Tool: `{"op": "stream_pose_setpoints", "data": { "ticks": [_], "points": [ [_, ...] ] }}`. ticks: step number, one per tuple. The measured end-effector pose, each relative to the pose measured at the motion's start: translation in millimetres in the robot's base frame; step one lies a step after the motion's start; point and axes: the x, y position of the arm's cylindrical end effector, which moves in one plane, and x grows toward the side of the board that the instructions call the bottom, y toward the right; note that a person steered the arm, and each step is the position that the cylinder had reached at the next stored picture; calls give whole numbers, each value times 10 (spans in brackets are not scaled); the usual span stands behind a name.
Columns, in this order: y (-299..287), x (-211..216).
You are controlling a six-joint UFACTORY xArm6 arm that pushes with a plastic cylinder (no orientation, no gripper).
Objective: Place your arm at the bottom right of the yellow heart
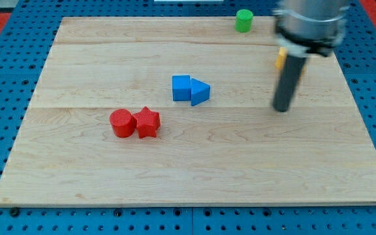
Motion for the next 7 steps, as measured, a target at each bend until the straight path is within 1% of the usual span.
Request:
{"op": "stream_pose_setpoints", "data": {
  "ticks": [1,7],
  "points": [
    [552,-193],
    [528,-254]
  ]
}}
